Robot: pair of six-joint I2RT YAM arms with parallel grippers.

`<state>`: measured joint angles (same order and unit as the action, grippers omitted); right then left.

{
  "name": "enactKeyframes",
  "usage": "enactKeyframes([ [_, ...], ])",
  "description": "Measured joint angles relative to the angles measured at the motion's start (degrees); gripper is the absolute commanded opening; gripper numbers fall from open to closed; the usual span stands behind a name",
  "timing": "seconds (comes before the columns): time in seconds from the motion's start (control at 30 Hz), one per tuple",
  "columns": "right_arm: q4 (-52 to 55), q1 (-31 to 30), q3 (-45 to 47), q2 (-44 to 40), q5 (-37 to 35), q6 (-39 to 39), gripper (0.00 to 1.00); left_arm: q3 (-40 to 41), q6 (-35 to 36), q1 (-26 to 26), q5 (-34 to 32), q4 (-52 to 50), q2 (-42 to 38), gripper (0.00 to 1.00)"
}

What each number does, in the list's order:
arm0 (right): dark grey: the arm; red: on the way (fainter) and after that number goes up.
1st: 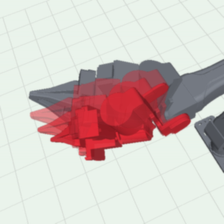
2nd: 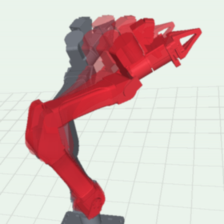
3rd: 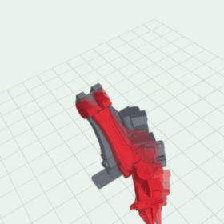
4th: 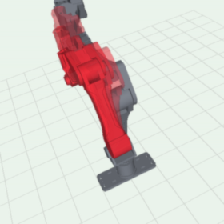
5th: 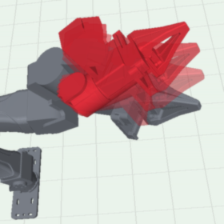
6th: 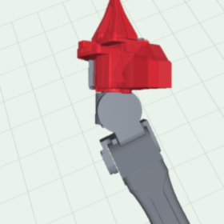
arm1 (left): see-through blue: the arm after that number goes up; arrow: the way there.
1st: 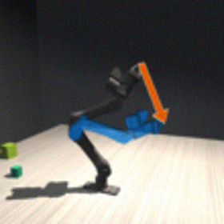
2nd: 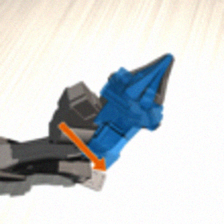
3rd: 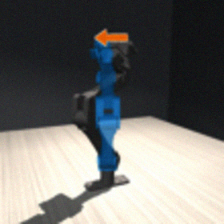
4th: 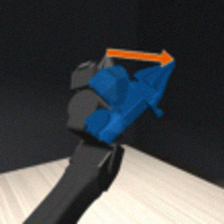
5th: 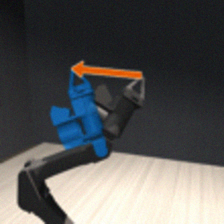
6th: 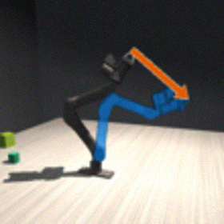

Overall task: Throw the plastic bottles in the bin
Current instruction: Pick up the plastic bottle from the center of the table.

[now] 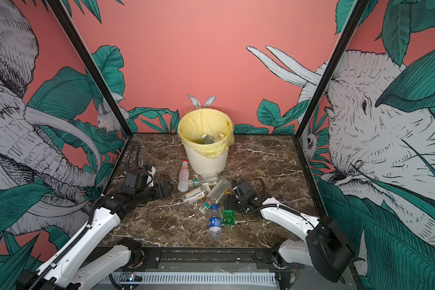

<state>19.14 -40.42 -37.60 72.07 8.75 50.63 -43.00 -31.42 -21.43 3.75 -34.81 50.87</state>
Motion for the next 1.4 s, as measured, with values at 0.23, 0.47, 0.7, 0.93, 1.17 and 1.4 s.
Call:
enactKeyframes([
  [0.23,-0.9,-0.9,-0.1,3.8,0.0,0.5,0.79,0.7,-0.1,0.0,0.0,0.1,-0.2,0.99],
  [0.47,-2.0,-1.2,-0.2,6.9,0.0,0.8,0.75,0.7,-0.1,0.0,-0.1,0.1,-0.2,0.99],
  [0.7,-2.2,-1.2,-0.2,7.3,0.0,1.0,0.69,0.7,-0.2,0.0,-0.2,0.0,-0.4,0.99],
  [0.93,-2.2,-1.2,-0.2,7.3,-0.2,1.0,0.61,0.7,-0.3,0.0,-0.4,0.0,-0.7,0.99],
  [1.17,-2.1,-1.2,-0.2,7.1,-0.4,1.3,0.57,0.8,-0.3,0.0,-0.8,0.0,-1.9,0.99],
  [1.4,-0.3,-1.2,-0.2,3.7,-2.1,1.3,0.57,0.9,-0.5,0.0,-1.3,-0.4,-2.9,0.99],
])
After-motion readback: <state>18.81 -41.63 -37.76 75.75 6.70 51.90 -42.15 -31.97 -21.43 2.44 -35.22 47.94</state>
